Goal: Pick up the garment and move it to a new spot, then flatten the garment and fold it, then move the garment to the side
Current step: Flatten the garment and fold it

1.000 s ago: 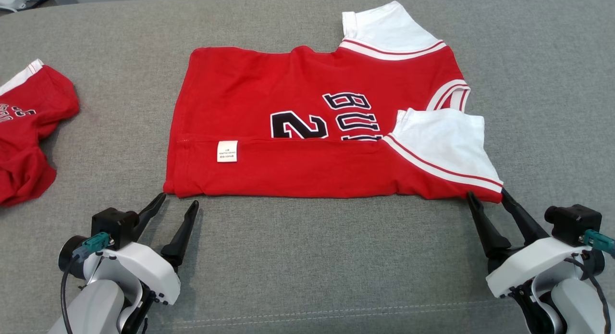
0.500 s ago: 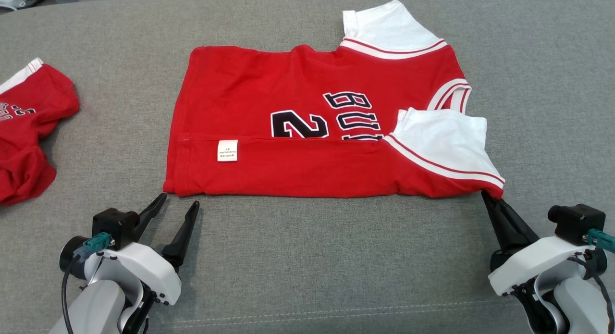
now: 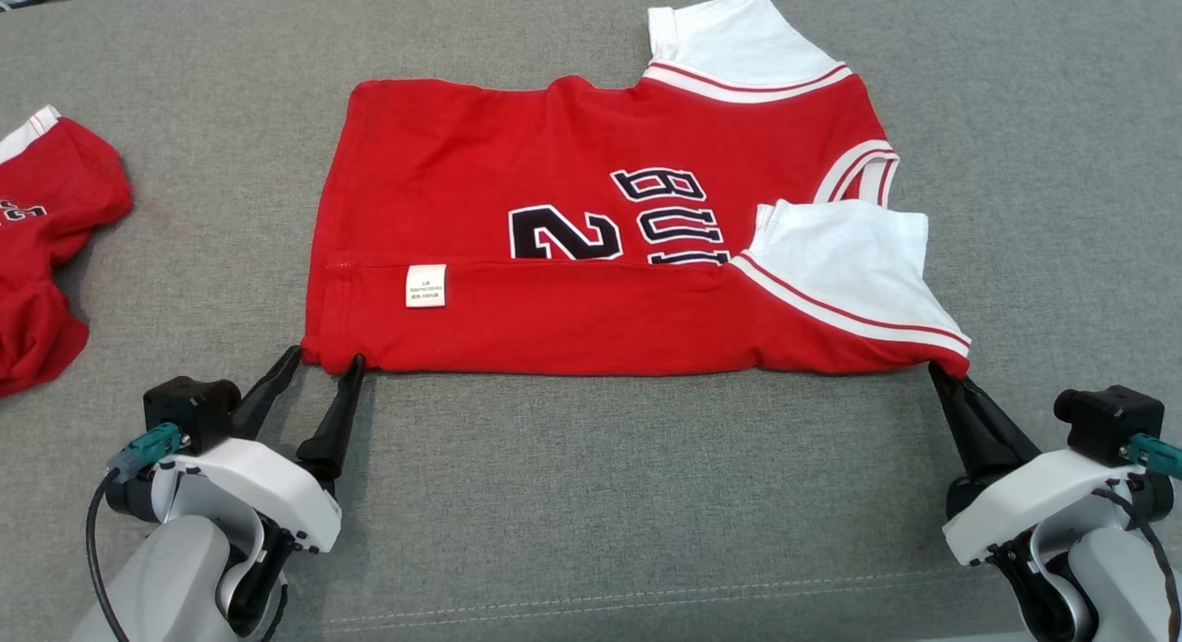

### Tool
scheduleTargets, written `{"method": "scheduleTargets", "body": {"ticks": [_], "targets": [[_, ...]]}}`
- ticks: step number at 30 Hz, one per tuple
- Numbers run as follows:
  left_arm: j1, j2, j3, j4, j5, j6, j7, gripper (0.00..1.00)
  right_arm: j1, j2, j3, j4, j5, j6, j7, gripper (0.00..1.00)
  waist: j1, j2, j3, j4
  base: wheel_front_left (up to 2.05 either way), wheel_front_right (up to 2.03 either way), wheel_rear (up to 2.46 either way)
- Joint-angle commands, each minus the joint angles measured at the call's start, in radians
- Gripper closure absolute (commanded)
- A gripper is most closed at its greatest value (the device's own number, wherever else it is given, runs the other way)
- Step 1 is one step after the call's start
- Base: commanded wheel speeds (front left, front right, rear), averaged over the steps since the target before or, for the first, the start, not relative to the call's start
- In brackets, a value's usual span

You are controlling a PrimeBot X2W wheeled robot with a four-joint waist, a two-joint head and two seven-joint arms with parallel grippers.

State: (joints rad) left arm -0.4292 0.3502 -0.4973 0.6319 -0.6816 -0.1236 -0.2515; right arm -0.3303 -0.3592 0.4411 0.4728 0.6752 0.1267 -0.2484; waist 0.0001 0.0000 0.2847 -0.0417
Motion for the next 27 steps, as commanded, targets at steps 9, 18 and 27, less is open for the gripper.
{"method": "scheduleTargets", "body": {"ticks": [9,18,27], "targets": [[-0.045,0.037,-0.008,0.002,-0.076,-0.007,-0.01,0.0,-0.023,-0.022,0.039,-0.004,-0.005,0.004,-0.013,1.0,-0.0001,0.0,0.004,-0.015,0.0,0.0,0.0],[-0.069,0.041,-0.055,0.014,-0.159,-0.007,-0.01,1.0,-0.037,-0.024,0.052,-0.001,-0.004,0.004,-0.013,1.0,-0.0001,0.0,0.002,-0.021,0.0,0.0,0.0],[-0.053,0.07,-0.088,0.026,-0.185,-0.007,-0.01,1.0,-0.036,-0.035,0.06,0.007,0.005,0.004,-0.013,1.0,-0.0001,0.0,-0.03,-0.022,0.0,0.0,0.0]]}}
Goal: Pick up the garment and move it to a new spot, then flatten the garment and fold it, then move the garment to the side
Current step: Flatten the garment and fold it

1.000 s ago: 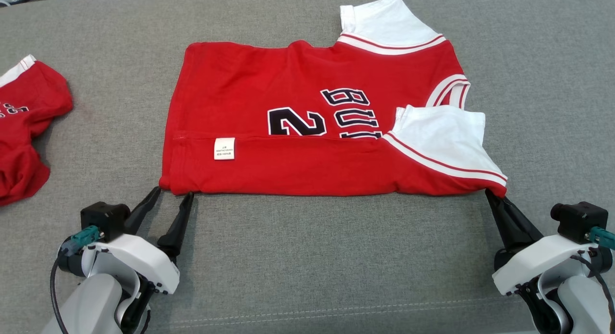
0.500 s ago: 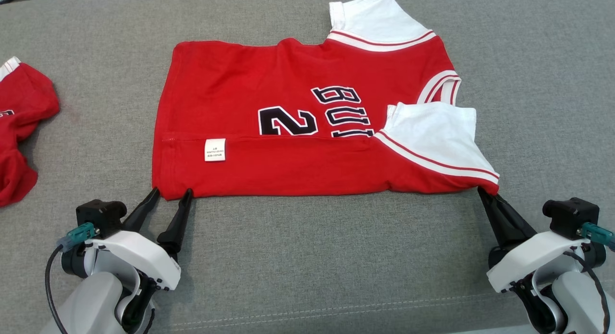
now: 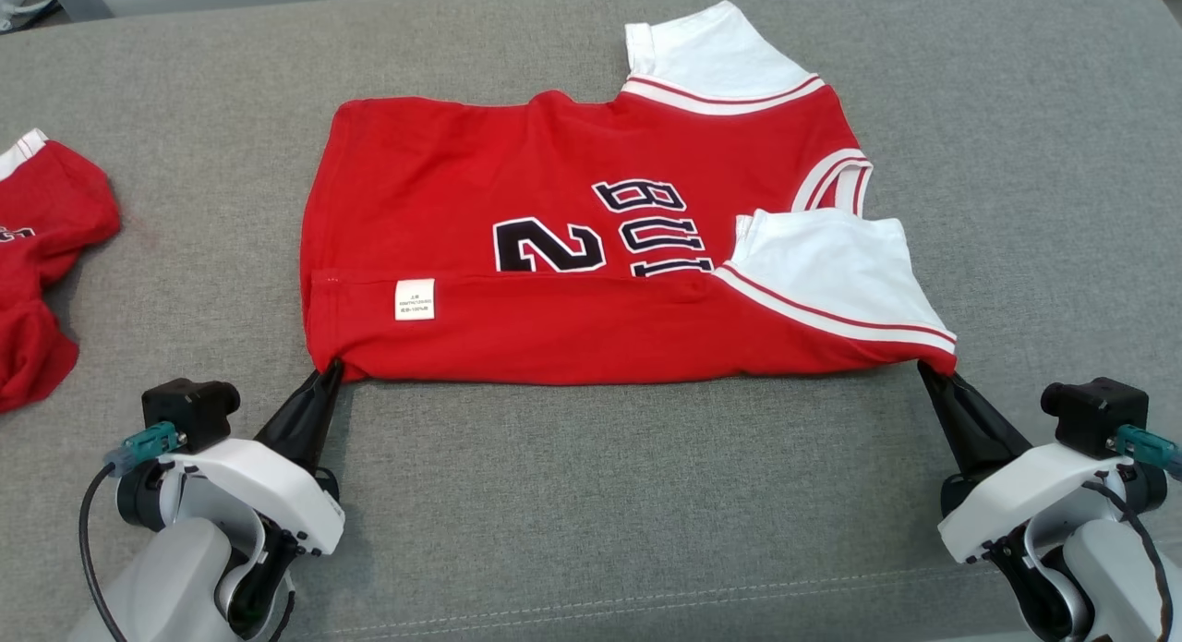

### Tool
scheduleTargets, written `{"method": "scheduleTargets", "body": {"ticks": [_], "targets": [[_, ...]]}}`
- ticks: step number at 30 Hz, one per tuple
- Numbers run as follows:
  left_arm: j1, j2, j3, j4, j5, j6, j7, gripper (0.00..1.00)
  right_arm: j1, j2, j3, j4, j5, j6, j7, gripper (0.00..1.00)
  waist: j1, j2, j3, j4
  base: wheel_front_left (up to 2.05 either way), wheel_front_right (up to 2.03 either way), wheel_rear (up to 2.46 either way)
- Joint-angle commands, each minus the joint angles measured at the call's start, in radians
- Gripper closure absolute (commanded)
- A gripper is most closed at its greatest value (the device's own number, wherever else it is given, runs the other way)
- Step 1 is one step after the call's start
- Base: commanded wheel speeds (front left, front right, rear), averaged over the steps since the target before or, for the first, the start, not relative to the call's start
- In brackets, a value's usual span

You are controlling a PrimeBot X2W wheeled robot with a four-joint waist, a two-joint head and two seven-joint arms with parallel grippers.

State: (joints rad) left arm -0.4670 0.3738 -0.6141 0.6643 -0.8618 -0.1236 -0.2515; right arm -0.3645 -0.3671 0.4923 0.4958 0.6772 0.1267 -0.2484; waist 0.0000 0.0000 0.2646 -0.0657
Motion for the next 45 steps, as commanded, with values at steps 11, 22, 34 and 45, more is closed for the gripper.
{"method": "scheduleTargets", "body": {"ticks": [11,22,34,45], "targets": [[0.064,0.07,-0.014,0.009,-0.058,-0.007,-0.01,1.0,0.032,-0.071,0.059,0.0,0.041,0.004,-0.013,1.0,0.0,0.0,-0.094,0.019,0.0,0.0,0.0],[0.122,0.076,-0.078,0.029,-0.112,-0.007,-0.01,1.0,0.063,-0.135,0.146,0.006,0.108,0.004,-0.013,1.0,0.0,0.0,-0.168,0.037,0.0,0.0,0.0],[0.162,0.066,-0.106,0.046,-0.126,-0.007,-0.01,1.0,0.085,-0.168,0.208,0.001,0.159,0.004,-0.009,1.0,0.0,0.0,-0.213,0.049,0.0,0.0,0.0],[0.126,0.052,-0.036,0.102,-0.035,-0.007,-0.01,0.0,0.054,-0.194,0.215,0.046,0.181,0.004,0.044,0.0,0.0,0.0,-0.171,0.049,0.0,0.0,0.0]]}}
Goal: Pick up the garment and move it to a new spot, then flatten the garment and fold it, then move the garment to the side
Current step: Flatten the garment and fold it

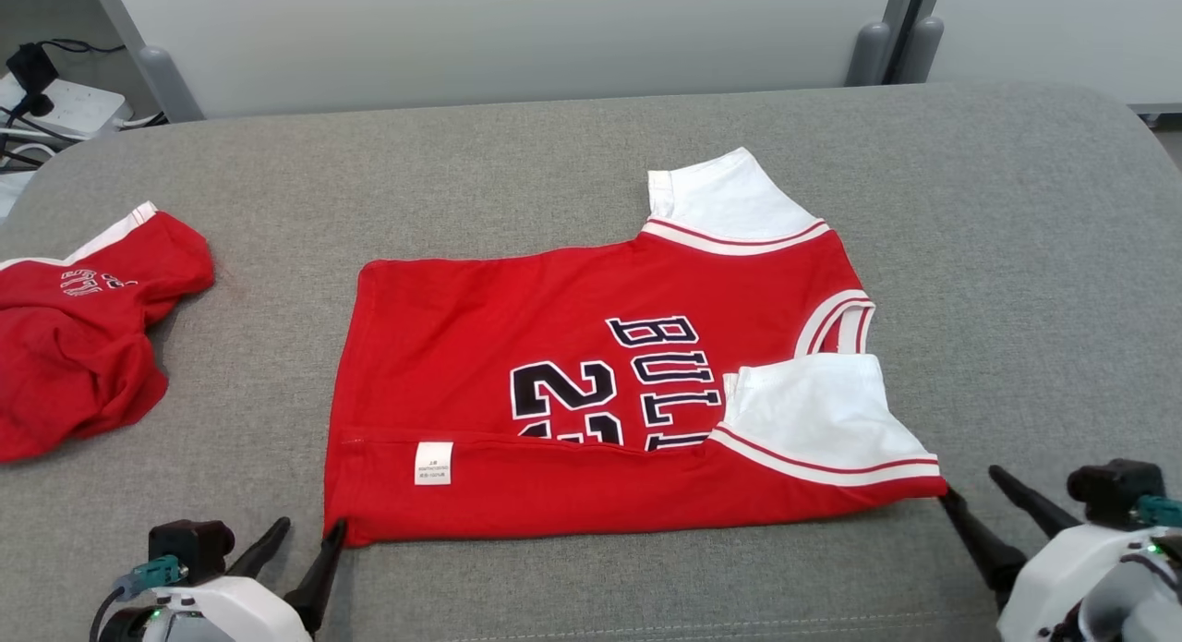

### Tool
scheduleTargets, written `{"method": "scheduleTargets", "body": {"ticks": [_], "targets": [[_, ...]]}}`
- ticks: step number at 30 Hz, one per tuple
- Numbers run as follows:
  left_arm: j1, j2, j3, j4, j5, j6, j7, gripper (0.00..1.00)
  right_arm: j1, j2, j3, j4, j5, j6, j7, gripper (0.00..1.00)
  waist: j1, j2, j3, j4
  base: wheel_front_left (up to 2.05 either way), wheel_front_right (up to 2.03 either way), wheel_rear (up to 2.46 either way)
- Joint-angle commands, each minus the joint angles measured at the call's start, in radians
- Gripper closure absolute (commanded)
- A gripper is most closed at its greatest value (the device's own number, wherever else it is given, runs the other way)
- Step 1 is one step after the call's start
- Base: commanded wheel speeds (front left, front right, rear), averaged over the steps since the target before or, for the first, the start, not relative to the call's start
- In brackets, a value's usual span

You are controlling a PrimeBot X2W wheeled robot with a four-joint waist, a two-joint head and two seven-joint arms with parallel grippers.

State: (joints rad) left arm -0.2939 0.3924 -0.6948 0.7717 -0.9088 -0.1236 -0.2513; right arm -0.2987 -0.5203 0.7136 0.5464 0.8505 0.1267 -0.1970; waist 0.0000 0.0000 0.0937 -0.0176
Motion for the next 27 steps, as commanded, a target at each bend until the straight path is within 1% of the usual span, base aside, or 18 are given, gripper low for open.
{"method": "scheduleTargets", "body": {"ticks": [1,4,5,7,8,10,13,18,21,24,27], "targets": [[-0.049,0.035,0.06,-0.004,0.033,-0.005,-0.01,0.0,-0.012,-0.051,-0.022,-0.001,0.008,0.004,-0.016,0.0,0.0,0.0,0.0,0.001,0.0,0.0,0.0],[-0.049,0.033,0.127,-0.026,0.097,0.015,-0.01,0.0,-0.018,-0.071,-0.081,0.016,-0.01,0.004,-0.041,0.0,0.0,0.0,-0.001,0.001,0.0,0.0,0.0],[-0.049,0.033,0.127,-0.026,0.097,0.015,-0.01,0.0,-0.018,-0.071,-0.081,0.016,-0.01,0.004,-0.041,0.0,0.0,0.0,-0.001,0.001,0.0,0.0,0.0],[-0.043,0.027,0.171,-0.047,0.135,0.025,-0.01,0.0,-0.028,-0.068,-0.124,0.031,-0.04,0.004,-0.052,0.0,0.0,0.0,-0.002,0.0,0.0,0.0,0.0],[-0.037,0.018,0.208,-0.072,0.177,0.037,-0.01,0.0,-0.042,-0.054,-0.172,0.045,-0.08,0.004,-0.059,0.0,0.0,0.0,0.0,-0.001,0.0,0.0,0.0],[-0.032,0.01,0.248,-0.096,0.212,0.042,-0.01,0.0,-0.057,-0.029,-0.223,0.054,-0.124,0.004,-0.062,0.0,0.0,0.0,0.003,-0.003,0.0,0.0,0.0],[-0.028,-0.009,0.301,-0.137,0.267,0.054,-0.01,0.0,-0.082,0.024,-0.332,0.032,-0.207,0.004,-0.064,0.0,0.0,0.0,0.01,-0.005,0.0,0.0,0.0],[-0.028,-0.044,0.378,-0.187,0.348,0.058,-0.01,0.0,-0.088,0.143,-0.498,-0.035,-0.362,0.004,-0.064,0.0,0.0,0.0,0.027,-0.005,0.0,0.0,0.0],[-0.041,-0.059,0.418,-0.209,0.388,0.051,-0.01,0.0,-0.098,0.205,-0.556,-0.059,-0.427,0.004,-0.065,0.0,0.0,0.0,0.046,-0.003,0.0,0.0,0.0],[-0.056,-0.076,0.446,-0.212,0.417,0.043,-0.01,0.0,-0.12,0.254,-0.587,-0.067,-0.482,0.004,-0.065,0.0,0.0,0.0,0.067,-0.001,0.0,0.0,0.0],[-0.083,-0.091,0.464,-0.207,0.442,0.033,-0.01,0.0,-0.143,0.294,-0.613,-0.069,-0.514,0.004,-0.065,0.0,0.0,0.0,0.095,0.005,0.0,0.0,0.0]]}}
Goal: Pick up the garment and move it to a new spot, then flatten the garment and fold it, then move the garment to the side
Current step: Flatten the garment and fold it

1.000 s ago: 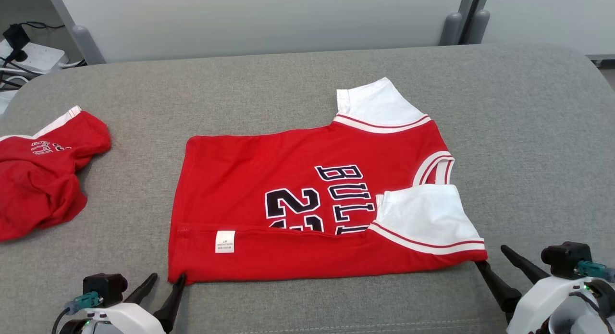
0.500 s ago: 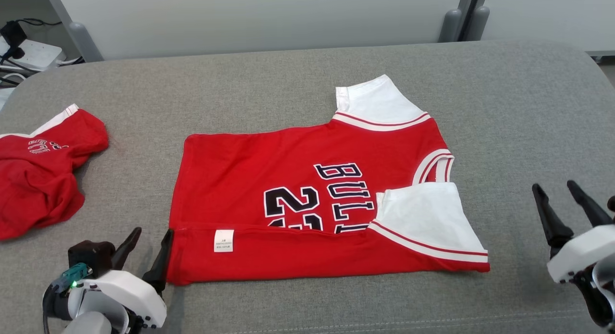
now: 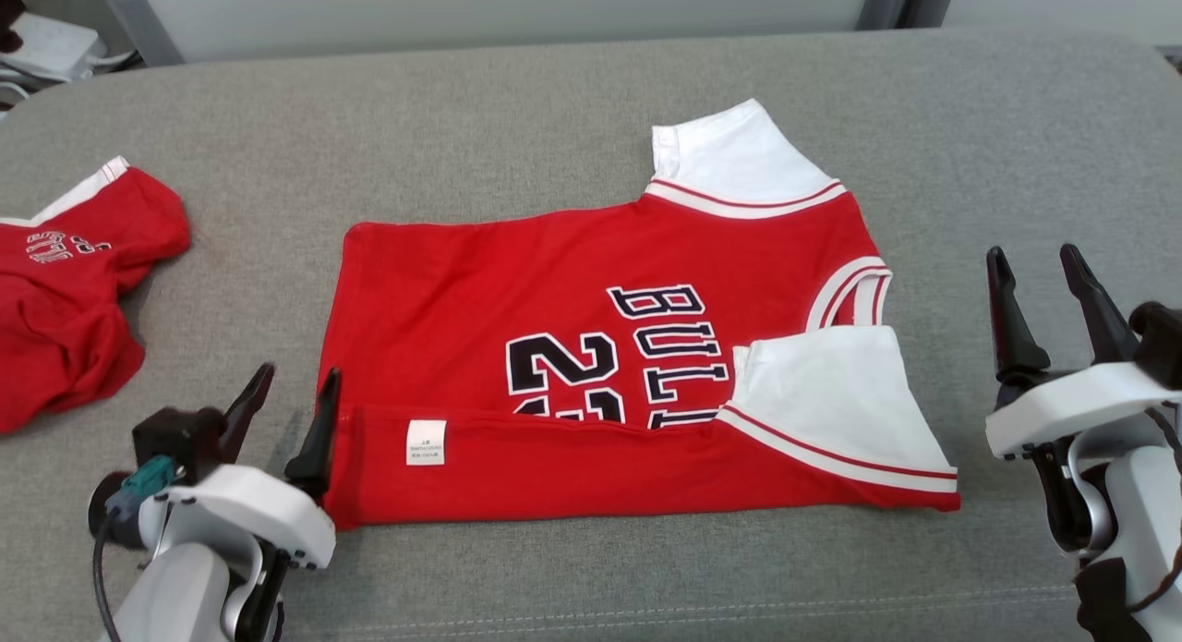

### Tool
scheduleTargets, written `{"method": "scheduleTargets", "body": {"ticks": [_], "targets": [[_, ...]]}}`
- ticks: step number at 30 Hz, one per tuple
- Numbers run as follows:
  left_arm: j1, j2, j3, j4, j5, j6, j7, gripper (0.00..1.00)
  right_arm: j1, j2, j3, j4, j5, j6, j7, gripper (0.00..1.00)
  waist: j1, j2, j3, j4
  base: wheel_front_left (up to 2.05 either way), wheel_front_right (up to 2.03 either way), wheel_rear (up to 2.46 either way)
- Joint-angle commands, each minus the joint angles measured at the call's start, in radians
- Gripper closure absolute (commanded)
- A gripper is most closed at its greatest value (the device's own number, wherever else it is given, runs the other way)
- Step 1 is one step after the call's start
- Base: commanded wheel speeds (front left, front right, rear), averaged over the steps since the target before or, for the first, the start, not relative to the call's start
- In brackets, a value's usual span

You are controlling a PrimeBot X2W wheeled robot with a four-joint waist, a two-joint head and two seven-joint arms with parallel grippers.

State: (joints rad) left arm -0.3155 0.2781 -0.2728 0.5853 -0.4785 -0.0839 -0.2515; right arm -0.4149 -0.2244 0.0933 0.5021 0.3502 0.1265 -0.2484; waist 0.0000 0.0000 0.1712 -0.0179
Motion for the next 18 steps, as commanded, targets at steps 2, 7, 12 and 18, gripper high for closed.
{"method": "scheduleTargets", "body": {"ticks": [2,7,12,18], "targets": [[-0.084,0.017,0.041,-0.011,0.033,-0.014,-0.01,0.0,-0.041,0.012,0.005,-0.025,-0.037,0.004,-0.013,0.0,0.0,0.0,0.041,0.009,0.0,0.0,0.0],[-0.177,0.009,0.04,0.036,0.052,-0.032,-0.01,0.0,-0.067,0.036,0.004,-0.016,-0.059,0.004,-0.013,0.0,0.0,0.0,0.105,0.014,0.0,0.0,0.0],[-0.301,0.031,0.017,0.112,0.05,-0.043,-0.01,0.0,-0.082,0.053,0.019,-0.014,-0.064,0.004,-0.013,0.0,0.0,0.0,0.17,-0.005,0.0,0.0,0.0],[-0.438,0.074,-0.052,0.206,0.01,-0.046,0.0,0.0,-0.101,0.072,0.046,-0.016,-0.059,0.004,-0.013,0.0,0.0,0.0,0.23,-0.05,0.0,0.0,0.0]]}}
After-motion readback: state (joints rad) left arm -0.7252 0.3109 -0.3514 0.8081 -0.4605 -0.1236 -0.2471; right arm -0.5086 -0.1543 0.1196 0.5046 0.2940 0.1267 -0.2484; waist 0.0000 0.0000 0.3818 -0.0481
